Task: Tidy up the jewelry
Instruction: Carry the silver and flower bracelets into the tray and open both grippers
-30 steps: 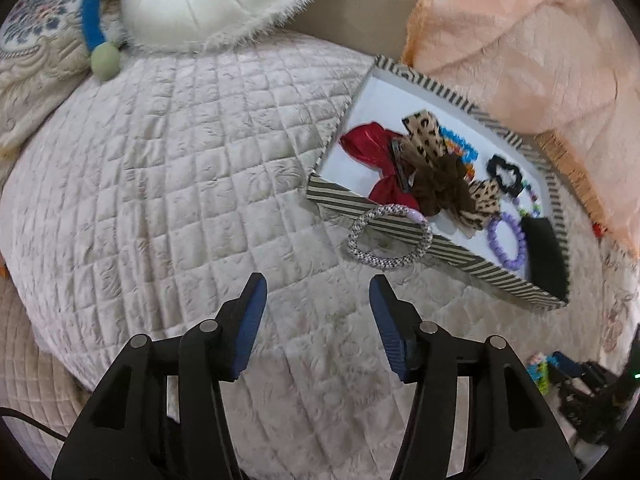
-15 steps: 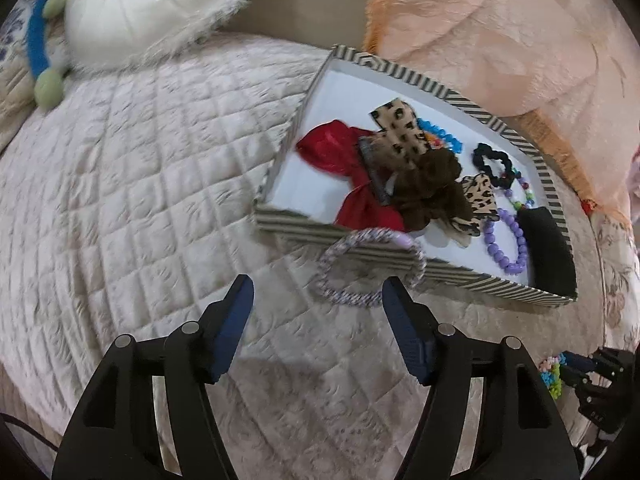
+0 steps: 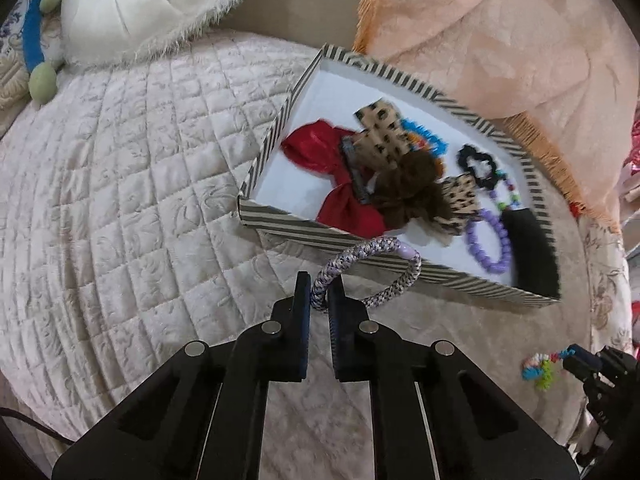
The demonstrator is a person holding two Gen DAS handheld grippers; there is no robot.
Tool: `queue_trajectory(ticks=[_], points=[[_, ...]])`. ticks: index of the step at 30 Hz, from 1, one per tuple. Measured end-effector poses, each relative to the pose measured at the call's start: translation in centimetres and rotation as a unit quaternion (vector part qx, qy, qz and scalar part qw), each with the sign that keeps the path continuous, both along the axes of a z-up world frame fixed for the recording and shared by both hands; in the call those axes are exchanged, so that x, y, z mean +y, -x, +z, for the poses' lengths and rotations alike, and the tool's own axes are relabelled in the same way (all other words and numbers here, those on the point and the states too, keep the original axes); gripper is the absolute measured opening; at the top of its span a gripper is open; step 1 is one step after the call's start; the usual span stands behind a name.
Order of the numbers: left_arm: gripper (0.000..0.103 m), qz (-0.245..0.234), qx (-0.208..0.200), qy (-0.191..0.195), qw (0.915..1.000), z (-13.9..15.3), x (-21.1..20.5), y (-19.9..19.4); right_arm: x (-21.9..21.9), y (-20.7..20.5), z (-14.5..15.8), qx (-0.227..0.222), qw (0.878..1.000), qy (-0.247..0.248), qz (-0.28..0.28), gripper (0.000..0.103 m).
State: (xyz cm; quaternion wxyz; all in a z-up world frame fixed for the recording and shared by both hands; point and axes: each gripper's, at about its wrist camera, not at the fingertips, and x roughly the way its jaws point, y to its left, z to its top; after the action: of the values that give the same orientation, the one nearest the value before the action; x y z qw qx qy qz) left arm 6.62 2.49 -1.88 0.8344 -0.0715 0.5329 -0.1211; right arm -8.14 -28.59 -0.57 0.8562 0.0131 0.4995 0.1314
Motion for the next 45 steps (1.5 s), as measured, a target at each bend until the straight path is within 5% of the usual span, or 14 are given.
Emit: queue_trajectory(ticks=[12, 21, 33, 45], points=[[0.007, -0.024, -0.054, 0.008, 0.9982, 7.0, -0.4, 2.6, 1.0, 0.2, 6.9, -0.068, 0.998, -0.009, -0.003, 0.011], [0.007, -0.045, -0.067, -0.021, 0.9965, 8.7, -2.5, 2.5, 2.0, -1.5, 9.9, -0.096, 0.995, -0.009, -0.004, 0.011], [0.007, -0.057, -0.083, -0.058, 0.9932, 8.2, -5.6, -0.6, 4.2, -6.2, 9.3, -0.094, 0.995, -0.03, 0.009, 0.011], [0.007, -0.053, -0.071, -0.065, 0.994, 5.9, -8.0, -6.6, 6.7, -12.6, 5.3, -0.057, 0.996, -0.058, 0.027, 0.011]])
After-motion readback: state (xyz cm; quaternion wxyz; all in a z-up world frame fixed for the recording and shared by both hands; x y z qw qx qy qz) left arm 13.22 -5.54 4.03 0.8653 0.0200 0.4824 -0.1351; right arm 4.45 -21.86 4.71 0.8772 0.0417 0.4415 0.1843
